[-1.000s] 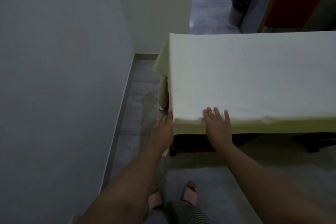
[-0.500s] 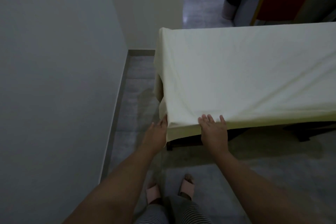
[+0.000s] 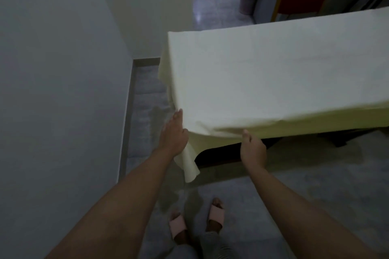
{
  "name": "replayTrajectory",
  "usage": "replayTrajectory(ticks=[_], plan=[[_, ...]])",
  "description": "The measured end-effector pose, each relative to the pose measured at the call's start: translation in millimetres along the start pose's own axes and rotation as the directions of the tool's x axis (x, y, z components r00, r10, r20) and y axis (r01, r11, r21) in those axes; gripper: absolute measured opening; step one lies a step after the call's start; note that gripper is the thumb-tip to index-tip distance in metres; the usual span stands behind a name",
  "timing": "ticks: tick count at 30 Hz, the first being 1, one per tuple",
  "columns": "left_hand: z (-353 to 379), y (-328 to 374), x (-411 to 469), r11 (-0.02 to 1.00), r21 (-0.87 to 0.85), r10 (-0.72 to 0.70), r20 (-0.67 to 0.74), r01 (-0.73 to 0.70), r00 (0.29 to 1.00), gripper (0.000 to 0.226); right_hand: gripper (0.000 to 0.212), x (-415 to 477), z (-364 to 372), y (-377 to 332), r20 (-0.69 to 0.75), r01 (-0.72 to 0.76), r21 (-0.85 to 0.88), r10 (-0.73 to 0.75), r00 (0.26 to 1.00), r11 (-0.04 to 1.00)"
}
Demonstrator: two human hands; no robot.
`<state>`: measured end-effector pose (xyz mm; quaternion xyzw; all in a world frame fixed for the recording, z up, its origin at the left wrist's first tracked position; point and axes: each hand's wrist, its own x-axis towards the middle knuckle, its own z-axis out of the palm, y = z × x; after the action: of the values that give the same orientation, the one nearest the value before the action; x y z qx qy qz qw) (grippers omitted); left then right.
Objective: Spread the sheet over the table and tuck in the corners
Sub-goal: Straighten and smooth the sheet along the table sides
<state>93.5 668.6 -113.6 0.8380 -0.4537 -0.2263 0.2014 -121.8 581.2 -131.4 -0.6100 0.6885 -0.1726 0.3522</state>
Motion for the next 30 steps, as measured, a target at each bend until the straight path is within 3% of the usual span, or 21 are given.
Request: replayTrajectory(ticks=[3,5,8,14,21,24,27,30], plan=[[-2,1,4,1.000,-0.012,0.022,-0.008,-0.022,1.000,0.064,0.061,23,1,-28,0.012,-0.252,0.265,0.258,0.966,0.931],[-5,2,9,1.000,-0.010,0.025,-0.057,-0.026,0.998,0.068,0.052,34,-1,-33,0.059,-0.324,0.277,0.321,0.945,0.904],[-8,12,32,1.000,-0.008,0.001,-0.102,-0.002,0.995,0.059,0.039,41,-1,-32,0.050,-0.230,0.180,0.225,0.973,0.956],[-6,26,82,0.990,0.138,0.006,-0.100,0.008,0.995,0.056,0.040,23,-3,-17,-0.059,-0.182,0.024,0.183,0.981,0.983],[-32,3,147,0.945,0.256,0.204,0.021,-0.203,0.979,0.060,0.033,10,20,-27,-0.250,-0.283,0.211,0.331,0.910,0.936],[-49,-7,176,0.897,0.320,0.295,0.083,-0.306,0.952,0.060,0.040,-1,44,-48,-0.312,-0.279,0.287,0.365,0.877,0.916],[-60,-15,195,0.862,0.369,0.318,0.141,-0.348,0.938,0.059,0.050,-11,65,-74,-0.328,-0.278,0.322,0.383,0.864,0.905],[-59,-18,201,0.847,0.376,0.332,0.175,-0.375,0.927,0.058,0.043,-18,82,-92,-0.276,-0.308,0.255,0.374,0.885,0.917]])
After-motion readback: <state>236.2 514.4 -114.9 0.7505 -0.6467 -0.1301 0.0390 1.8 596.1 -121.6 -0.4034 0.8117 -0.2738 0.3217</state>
